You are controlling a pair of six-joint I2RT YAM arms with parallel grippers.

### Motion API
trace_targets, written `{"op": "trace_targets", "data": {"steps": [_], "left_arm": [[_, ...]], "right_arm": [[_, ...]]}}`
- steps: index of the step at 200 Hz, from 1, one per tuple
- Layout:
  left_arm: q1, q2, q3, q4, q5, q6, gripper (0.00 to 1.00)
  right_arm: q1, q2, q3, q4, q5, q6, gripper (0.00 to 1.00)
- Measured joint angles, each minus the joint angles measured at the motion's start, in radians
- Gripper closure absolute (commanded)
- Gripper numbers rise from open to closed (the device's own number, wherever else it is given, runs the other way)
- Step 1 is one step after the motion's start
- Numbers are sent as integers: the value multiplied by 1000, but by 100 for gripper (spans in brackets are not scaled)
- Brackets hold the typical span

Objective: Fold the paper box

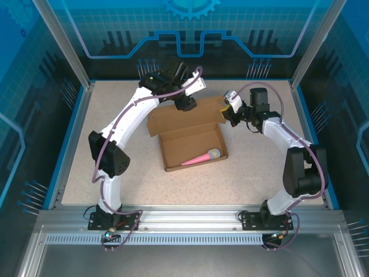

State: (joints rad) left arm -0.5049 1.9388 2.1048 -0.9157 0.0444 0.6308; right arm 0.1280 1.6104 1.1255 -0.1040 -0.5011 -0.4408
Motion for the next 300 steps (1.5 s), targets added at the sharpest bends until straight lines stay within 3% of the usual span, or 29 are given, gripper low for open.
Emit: {"op": "trace_targets", "data": {"steps": [28, 85, 111, 141, 166, 205, 259, 300], "left_arm": [[26, -236, -261, 150, -3, -91, 24], [206, -786, -883, 524, -15, -419, 20], [285, -918, -1125, 634, -26, -557, 16], [321, -927, -1350, 774, 7, -665, 15], [321, -856, -1439, 881, 37, -686, 18], [325, -708, -1450, 1051, 71, -678, 31], [332, -690, -1450, 1181, 124, -654, 51], [332, -684, -1450, 1201, 164, -646, 77]], "right_arm": [[0, 0, 0, 0, 3, 3, 94], [0, -7, 0, 0, 6, 8, 94], [0, -16, 0, 1, 9, 19, 94], [0, -17, 0, 1, 17, 30, 94], [0, -17, 0, 1, 23, 34, 94], [0, -17, 0, 0, 25, 34, 93], [0, -17, 0, -1, 30, 33, 93], [0, -17, 0, -1, 30, 34, 93]]}}
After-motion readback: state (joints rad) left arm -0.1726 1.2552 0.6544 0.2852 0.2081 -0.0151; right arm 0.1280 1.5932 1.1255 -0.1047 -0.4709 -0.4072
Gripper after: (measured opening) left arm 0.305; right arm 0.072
